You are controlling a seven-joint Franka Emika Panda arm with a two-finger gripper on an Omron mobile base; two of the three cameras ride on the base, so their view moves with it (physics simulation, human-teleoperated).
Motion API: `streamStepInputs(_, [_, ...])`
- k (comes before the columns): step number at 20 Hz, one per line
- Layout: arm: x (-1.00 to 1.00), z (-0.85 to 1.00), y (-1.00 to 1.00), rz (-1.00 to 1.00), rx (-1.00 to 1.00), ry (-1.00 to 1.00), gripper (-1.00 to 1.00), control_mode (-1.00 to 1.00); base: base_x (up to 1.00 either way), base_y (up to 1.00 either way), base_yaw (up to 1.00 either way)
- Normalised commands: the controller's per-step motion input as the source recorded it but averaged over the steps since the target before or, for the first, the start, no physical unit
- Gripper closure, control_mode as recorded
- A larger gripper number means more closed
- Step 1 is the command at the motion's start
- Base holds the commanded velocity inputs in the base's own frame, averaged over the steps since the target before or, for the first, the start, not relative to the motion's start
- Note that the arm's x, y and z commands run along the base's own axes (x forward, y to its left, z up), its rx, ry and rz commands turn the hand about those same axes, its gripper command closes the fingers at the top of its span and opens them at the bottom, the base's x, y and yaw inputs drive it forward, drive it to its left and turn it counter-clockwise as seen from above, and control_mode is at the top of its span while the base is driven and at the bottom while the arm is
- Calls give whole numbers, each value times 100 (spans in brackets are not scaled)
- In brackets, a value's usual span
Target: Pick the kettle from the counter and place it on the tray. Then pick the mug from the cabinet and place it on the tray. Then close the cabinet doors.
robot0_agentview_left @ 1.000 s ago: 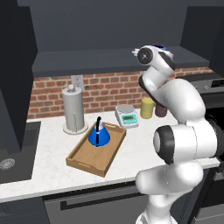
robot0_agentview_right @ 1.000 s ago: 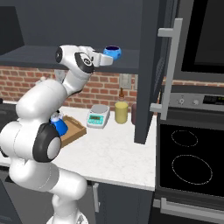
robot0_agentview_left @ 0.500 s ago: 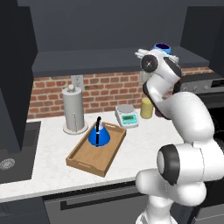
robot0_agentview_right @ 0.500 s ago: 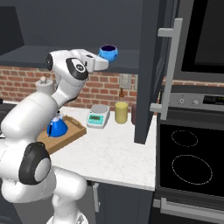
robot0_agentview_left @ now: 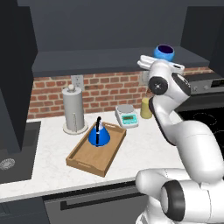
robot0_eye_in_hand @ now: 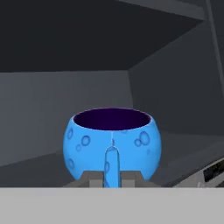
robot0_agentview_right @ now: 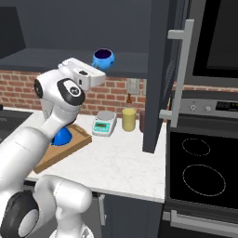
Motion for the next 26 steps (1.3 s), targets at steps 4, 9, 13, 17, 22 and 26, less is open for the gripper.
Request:
streamStepInputs(4, [-59, 40, 43, 15, -11, 0, 100, -100, 0, 0, 0])
streamStepInputs(9, [-56, 19, 63, 21, -15, 3, 100, -100, 0, 0, 0])
streamStepInputs(13, [-71, 0, 42, 31, -17, 0, 100, -100, 0, 0, 0])
streamStepInputs(17, [-82, 0, 22, 40, -16, 0, 100, -100, 0, 0, 0])
streamStepInputs(22, [-74, -1, 24, 47, -17, 3, 100, -100, 0, 0, 0])
streamStepInputs(26, [-75, -4, 24, 50, -15, 2, 100, -100, 0, 0, 0])
